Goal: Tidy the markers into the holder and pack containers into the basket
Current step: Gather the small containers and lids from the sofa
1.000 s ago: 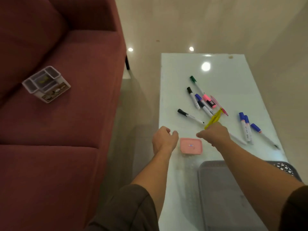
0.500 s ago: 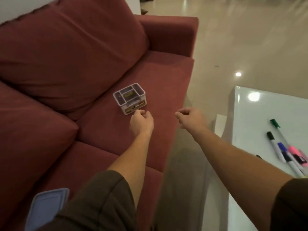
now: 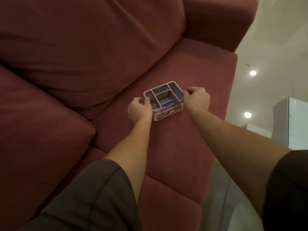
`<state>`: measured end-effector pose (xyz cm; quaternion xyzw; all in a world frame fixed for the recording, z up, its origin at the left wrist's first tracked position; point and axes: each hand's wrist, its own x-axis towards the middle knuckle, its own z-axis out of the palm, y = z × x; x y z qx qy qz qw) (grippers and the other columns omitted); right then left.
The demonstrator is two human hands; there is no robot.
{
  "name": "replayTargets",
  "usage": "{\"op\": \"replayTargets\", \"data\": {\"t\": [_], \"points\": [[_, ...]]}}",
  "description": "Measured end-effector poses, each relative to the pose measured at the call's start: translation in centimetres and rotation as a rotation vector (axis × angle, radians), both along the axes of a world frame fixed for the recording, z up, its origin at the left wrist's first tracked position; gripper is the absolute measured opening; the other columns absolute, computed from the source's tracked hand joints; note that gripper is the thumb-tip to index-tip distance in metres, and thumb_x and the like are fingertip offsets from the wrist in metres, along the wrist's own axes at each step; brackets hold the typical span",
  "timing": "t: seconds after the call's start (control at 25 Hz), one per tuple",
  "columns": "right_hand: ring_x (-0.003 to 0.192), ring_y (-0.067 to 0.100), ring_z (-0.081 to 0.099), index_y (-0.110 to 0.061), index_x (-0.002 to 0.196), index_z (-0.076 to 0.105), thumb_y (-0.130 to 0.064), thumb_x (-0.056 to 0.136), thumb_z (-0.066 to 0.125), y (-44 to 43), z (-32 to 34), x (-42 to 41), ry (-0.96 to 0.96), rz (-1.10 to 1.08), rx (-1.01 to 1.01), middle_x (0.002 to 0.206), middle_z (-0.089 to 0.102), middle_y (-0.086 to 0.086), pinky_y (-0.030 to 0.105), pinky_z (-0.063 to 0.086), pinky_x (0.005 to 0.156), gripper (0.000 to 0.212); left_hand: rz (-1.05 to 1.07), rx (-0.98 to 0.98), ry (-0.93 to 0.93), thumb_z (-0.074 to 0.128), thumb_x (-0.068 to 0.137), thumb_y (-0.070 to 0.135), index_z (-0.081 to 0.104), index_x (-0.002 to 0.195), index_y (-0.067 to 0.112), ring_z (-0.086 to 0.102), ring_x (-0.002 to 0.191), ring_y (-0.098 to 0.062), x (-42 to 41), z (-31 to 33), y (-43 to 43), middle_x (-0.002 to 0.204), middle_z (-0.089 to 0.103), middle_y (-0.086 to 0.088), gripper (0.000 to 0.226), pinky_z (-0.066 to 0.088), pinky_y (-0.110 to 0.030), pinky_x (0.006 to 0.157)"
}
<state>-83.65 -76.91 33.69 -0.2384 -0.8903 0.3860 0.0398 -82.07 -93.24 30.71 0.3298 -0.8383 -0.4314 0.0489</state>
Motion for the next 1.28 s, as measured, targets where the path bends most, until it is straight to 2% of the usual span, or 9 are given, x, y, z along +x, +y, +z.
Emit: {"op": "replayTargets", "data": {"t": [0.16, 0.36, 0.44, 0.56, 0.68, 0.8, 0.96, 1.12, 1.28], "points": [[0.102, 0.030, 0.069, -0.020, 0.102, 0.078, -0.022, 0.092, 0.061, -0.6, -0.9, -1.3, -0.131, -0.007, 0.040, 0.105, 0.074, 0.009, 0.028, 0.048, 0.076, 0.020, -0.044, -0.075, 0.023, 0.058, 0.094, 0.038, 0.075, 0.109, 0.022, 0.066, 0.106, -0.024, -0.4, -0.1, 0.3, 0.108, 0.074, 0.000, 0.027, 0.047, -0.029, 0.086], [0.100, 0.027, 0.069, -0.020, 0.098, 0.080, -0.015, 0.086, 0.061, 2.0, 1.7, 1.5, -0.113, -0.048, 0.026, 0.103, 0.076, 0.008, 0.028, 0.051, 0.084, 0.023, -0.077, -0.094, 0.089, 0.060, 0.088, 0.032, 0.078, 0.087, 0.019, 0.069, 0.086, -0.021, 1.6, 2.2, 2.7, 0.084, 0.075, 0.001, 0.022, 0.054, -0.030, 0.076], [0.099, 0.025, 0.070, -0.019, 0.098, 0.080, -0.015, 0.085, 0.062, 5.0, 3.3, 4.2, -0.109, -0.063, 0.036, 0.101, 0.077, 0.006, 0.029, 0.054, 0.087, 0.023, -0.122, -0.071, 0.107, 0.061, 0.085, 0.033, 0.077, 0.081, 0.020, 0.067, 0.078, -0.018, 3.3, 3.9, 5.4, 0.074, 0.071, 0.005, 0.021, 0.049, -0.027, 0.067], [0.090, 0.024, 0.071, -0.015, 0.093, 0.081, -0.010, 0.085, 0.062, 10.7, 5.6, 10.2, -0.137, -0.115, 0.056, 0.094, 0.077, 0.007, 0.030, 0.056, 0.081, 0.021, -0.241, -0.050, 0.106, 0.063, 0.084, 0.031, 0.078, 0.080, 0.020, 0.061, 0.069, -0.015, 7.3, 6.7, 11.0, 0.071, 0.067, 0.007, 0.019, 0.041, -0.024, 0.062], [0.086, 0.025, 0.070, -0.013, 0.090, 0.079, -0.009, 0.085, 0.065, 17.1, 7.4, 17.5, -0.189, -0.219, 0.060, 0.091, 0.076, 0.008, 0.034, 0.058, 0.079, 0.016, -0.378, -0.036, 0.074, 0.064, 0.079, 0.032, 0.078, 0.077, 0.018, 0.066, 0.073, -0.024, 13.0, 8.1, 17.1, 0.074, 0.073, -0.001, 0.020, 0.048, -0.027, 0.062], [0.084, 0.026, 0.070, -0.007, 0.092, 0.078, -0.009, 0.082, 0.067, 23.4, 8.3, 25.9, -0.271, -0.288, 0.070, 0.090, 0.075, 0.010, 0.034, 0.059, 0.074, 0.015, -0.513, -0.060, 0.044, 0.066, 0.076, 0.035, 0.079, 0.079, 0.015, 0.067, 0.081, -0.032, 20.2, 8.5, 23.1, 0.078, 0.074, -0.008, 0.024, 0.053, -0.032, 0.069], [0.082, 0.030, 0.072, 0.002, 0.091, 0.074, -0.003, 0.076, 0.058, 28.9, 8.1, 36.0, -0.369, -0.314, 0.041, 0.086, 0.075, 0.016, 0.036, 0.059, 0.074, 0.023, -0.617, -0.083, 0.014, 0.067, 0.077, 0.037, 0.080, 0.083, 0.015, 0.068, 0.084, -0.032, 28.6, 8.4, 28.5, 0.081, 0.075, -0.009, 0.026, 0.051, -0.031, 0.070], [0.083, 0.033, 0.075, 0.001, 0.092, 0.073, -0.012, 0.069, 0.063, 32.4, 6.4, 43.2, -0.461, -0.307, -0.048, 0.089, 0.076, 0.018, 0.045, 0.063, 0.081, 0.028, -0.691, -0.112, -0.036, 0.068, 0.078, 0.039, 0.081, 0.086, 0.016, 0.069, 0.088, -0.034, 35.6, 6.8, 31.6, 0.085, 0.076, -0.011, 0.028, 0.053, -0.033, 0.074], [0.078, 0.028, 0.076, 0.001, 0.092, 0.072, -0.009, 0.076, 0.067, 33.6, 4.4, 47.5, -0.556, -0.269, -0.073, 0.090, 0.076, 0.016, 0.038, 0.064, 0.076, 0.019, -0.713, -0.158, -0.091, 0.067, 0.078, 0.040, 0.080, 0.085, 0.017, 0.069, 0.086, -0.032, 39.8, 4.5, 32.3, 0.083, 0.076, -0.009, 0.028, 0.052, -0.030, 0.072]]}}
